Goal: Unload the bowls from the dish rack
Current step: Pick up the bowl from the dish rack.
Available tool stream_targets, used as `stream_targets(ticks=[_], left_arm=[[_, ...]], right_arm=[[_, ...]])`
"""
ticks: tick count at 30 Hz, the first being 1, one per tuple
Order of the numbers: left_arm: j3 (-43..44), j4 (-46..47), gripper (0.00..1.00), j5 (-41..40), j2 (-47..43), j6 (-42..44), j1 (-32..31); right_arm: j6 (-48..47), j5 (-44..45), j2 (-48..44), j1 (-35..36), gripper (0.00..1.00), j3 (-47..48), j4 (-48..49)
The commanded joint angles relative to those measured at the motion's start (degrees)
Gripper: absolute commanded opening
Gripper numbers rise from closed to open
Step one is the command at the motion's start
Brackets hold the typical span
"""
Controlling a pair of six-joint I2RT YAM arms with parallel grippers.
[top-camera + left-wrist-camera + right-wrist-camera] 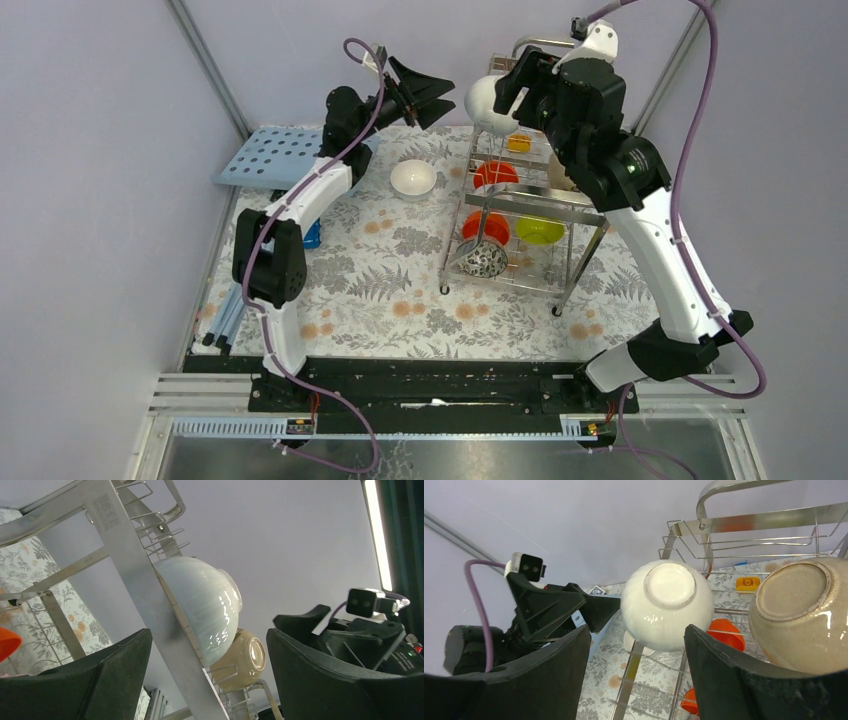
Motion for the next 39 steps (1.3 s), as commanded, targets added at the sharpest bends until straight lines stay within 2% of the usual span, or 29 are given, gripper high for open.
stream_targets(ticks=[1, 3, 9, 21, 35, 39], left_arm=[[4.9, 7.2, 0.88, 2.7, 2.3, -2.7, -0.3], [6.3, 9.7, 0.87, 3.8, 3.5, -4.1, -0.7], [10.0, 5.4, 0.85, 4.8, 5.6, -2.6, -1.1], [12.5, 7.4, 0.82, 6.7, 7.7, -4.4, -3.1], [12.9, 11.2, 0.69, 6.0, 7.3, -6.2, -3.4], [14.5, 11.6, 0.62, 6.3, 8.0, -6.8, -3.9]], right_arm=[[4.0, -7.4, 2.5, -3.7, 0.76, 2.6, 1.5], [4.7, -9.6, 3.7, -5.0, 0.76, 3.4, 1.1], [6.1, -12.2, 5.4, -8.0, 0.76, 3.4, 1.1], [7.9, -15.8, 6.1, -10.5, 0.76, 2.2, 1.5], [9.7, -19.1, 8.1, -12.3, 0.71, 1.5, 1.6], [10.1, -19.7, 8.4, -12.6, 0.69, 1.1, 1.6]])
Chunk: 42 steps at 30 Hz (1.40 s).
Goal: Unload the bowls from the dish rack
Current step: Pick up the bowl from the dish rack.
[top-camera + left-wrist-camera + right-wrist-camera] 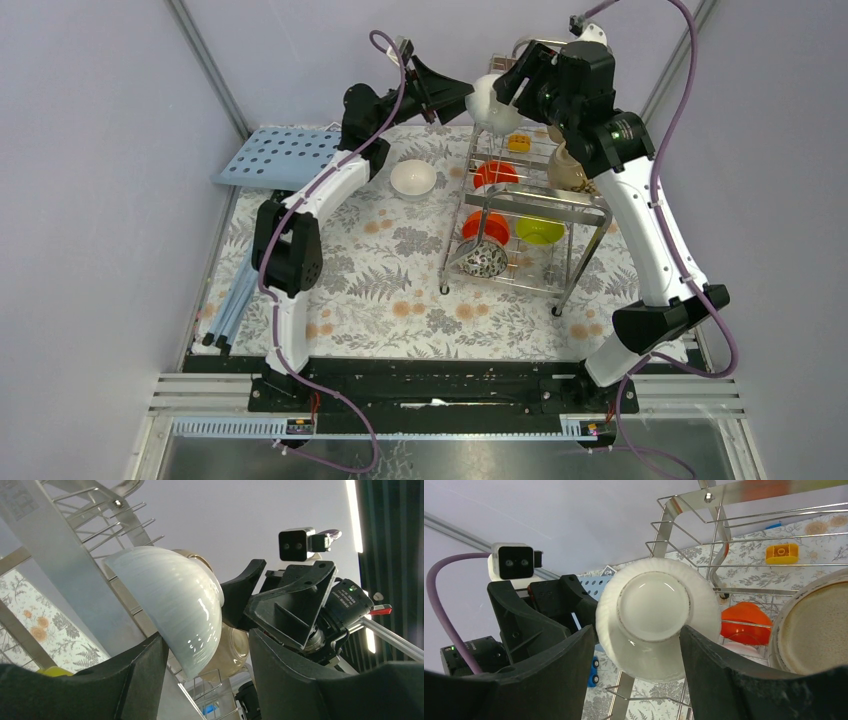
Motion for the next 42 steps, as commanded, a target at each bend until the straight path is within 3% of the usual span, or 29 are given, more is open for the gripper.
stream_targets(ticks=[1, 11, 23, 27, 32, 38, 42], left_arm=[[4.7, 5.4, 0.60, 1.0, 0.2, -0.9, -0.7], [5.7, 7.1, 0.47, 0.1, 1.2, -2.3, -2.1], [6.4, 9.6, 0.16, -0.4, 1.4, -3.6, -3.1], [7.7, 11.2, 0.00, -1.5, 1.9, -4.9, -3.2], [9.1, 13.5, 0.00, -2.9, 2.4, -6.5, -3.8], [9.7, 16.1, 0.00, -4.9, 1.9, -7.6, -4.3], [10.3, 16.3, 0.00, -5.8, 1.4, -7.6, -4.4]], right_arm=[[0.8, -1.9, 0.3, -0.8, 0.69, 0.0, 1.9], [1.0, -3.1, -0.2, -1.5, 0.65, -1.8, 2.5], [1.6, -5.0, -1.7, -1.9, 0.63, -4.7, 4.3], [1.7, -5.7, -2.5, -2.0, 0.64, -5.2, 4.9], [1.6, -5.9, -3.3, -2.1, 0.67, -4.5, 4.4], [2.2, -5.3, -5.7, -2.2, 0.82, -3.6, 3.7], [2.6, -5.2, -7.3, -2.3, 0.86, -2.2, 2.8]])
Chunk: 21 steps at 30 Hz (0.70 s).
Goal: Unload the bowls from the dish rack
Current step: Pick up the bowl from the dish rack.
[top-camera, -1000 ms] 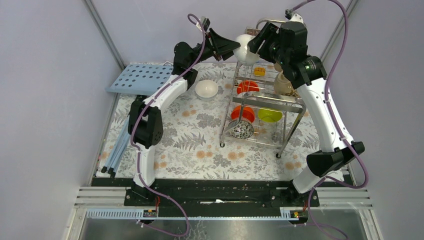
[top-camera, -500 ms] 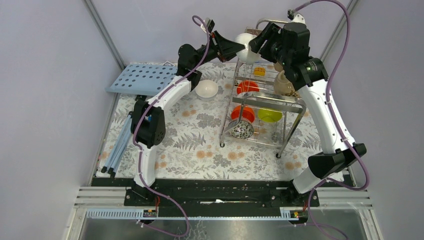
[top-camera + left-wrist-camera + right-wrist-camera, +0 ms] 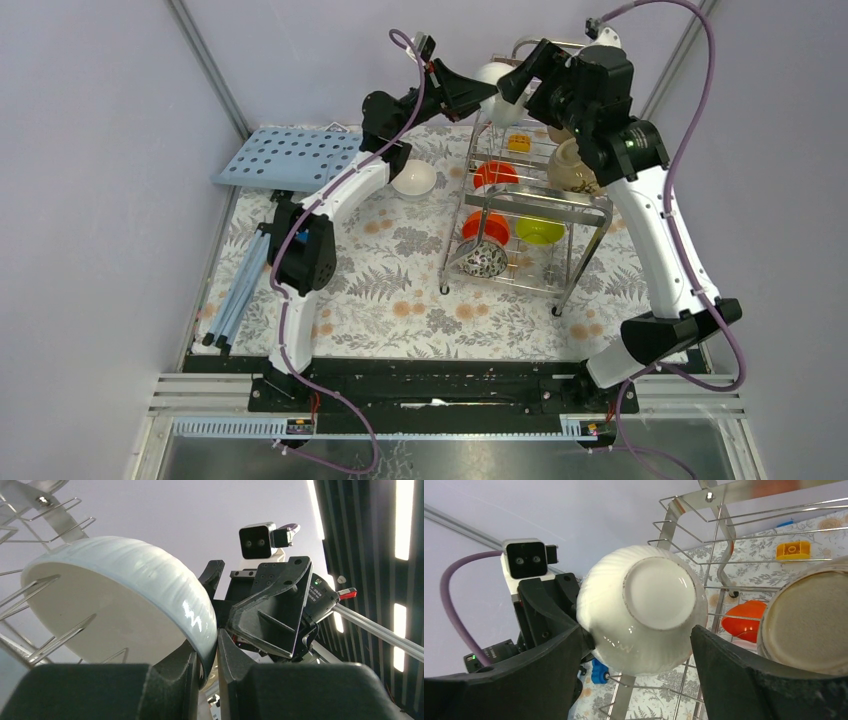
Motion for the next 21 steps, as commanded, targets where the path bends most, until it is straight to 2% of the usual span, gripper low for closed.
stream_targets(ticks=[1, 11, 17, 21], left_arm=[[4.5, 8.8, 0.00, -2.5, -2.7, -1.5, 0.3], [5.1, 9.4, 0.00, -5.3, -4.3, -1.8, -0.1], [4.9, 8.6, 0.00, -6.3, -7.9, -1.5, -0.1], [2.5, 7.5, 0.00, -6.6, -13.4, 0.6, -0.1]], right_arm=[[0.8, -1.2, -4.5, -0.2, 0.86, 2.7, -0.1], [2.3, -3.2, -11.0, -0.2, 0.92, 1.6, -0.6], [1.1, -9.5, -17.5, -0.2, 0.91, -4.2, 3.5], [0.8, -15.7, -20.9, -0.2, 0.90, -5.9, 4.4]])
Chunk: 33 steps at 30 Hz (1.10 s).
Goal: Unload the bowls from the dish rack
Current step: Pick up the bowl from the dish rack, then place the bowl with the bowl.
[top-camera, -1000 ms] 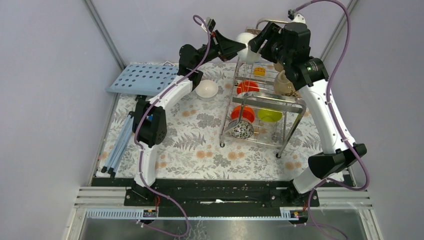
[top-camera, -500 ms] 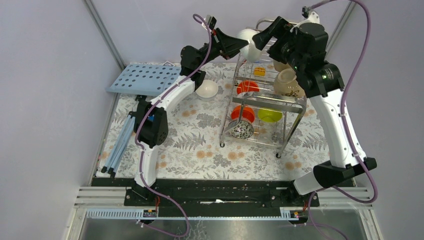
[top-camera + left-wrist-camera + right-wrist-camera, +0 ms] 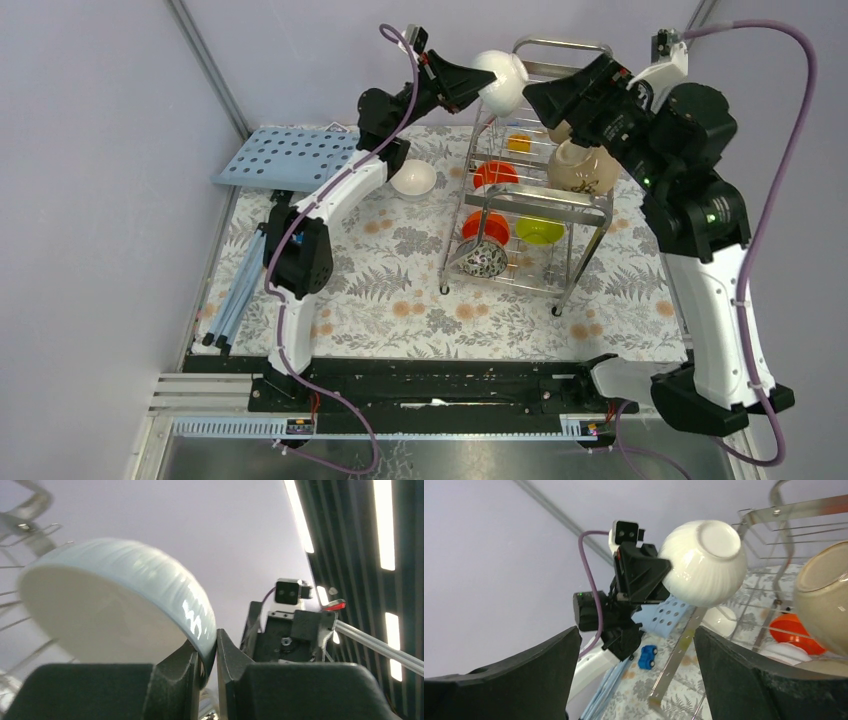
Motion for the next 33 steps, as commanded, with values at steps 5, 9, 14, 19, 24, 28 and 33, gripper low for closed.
stream_targets(ticks=[5, 9, 14, 19, 24, 28, 33], left_arm=[[-5.3, 3.8, 0.00, -2.9, -22.3, 6.8, 0.3], [-8.7, 0.8, 0.00, -3.1, -27.2, 10.2, 0.0], [-13.6, 0.2, 0.00, -1.9, -32.2, 10.1, -0.3], [-20.5, -9.3, 0.00, -0.1, -42.6, 17.8, -0.5], [-28.3, -28.6, 0.00, -0.2, -55.2, 31.5, -1.8], [-34.0, -47.1, 0.00, -3.9, -65.1, 42.7, -2.8], [-39.4, -69.0, 0.00, -8.9, -74.6, 53.6, -2.9]], right_arm=[[-0.1, -11.6, -6.9, -0.2, 0.89, -4.0, 5.0], [0.0, -12.9, -9.8, -0.2, 0.89, -5.9, 5.5], [0.0, -17.2, -13.3, -0.2, 0.88, -9.3, 7.4], [-0.1, -22.1, -17.4, -0.2, 0.88, -13.1, 9.1], [3.7, -31.2, -19.8, -0.1, 0.88, -16.9, 14.9], [4.3, -36.7, -19.1, 1.0, 0.86, -17.3, 15.7], [-1.2, -35.3, -17.5, 3.3, 0.84, -13.8, 8.6]])
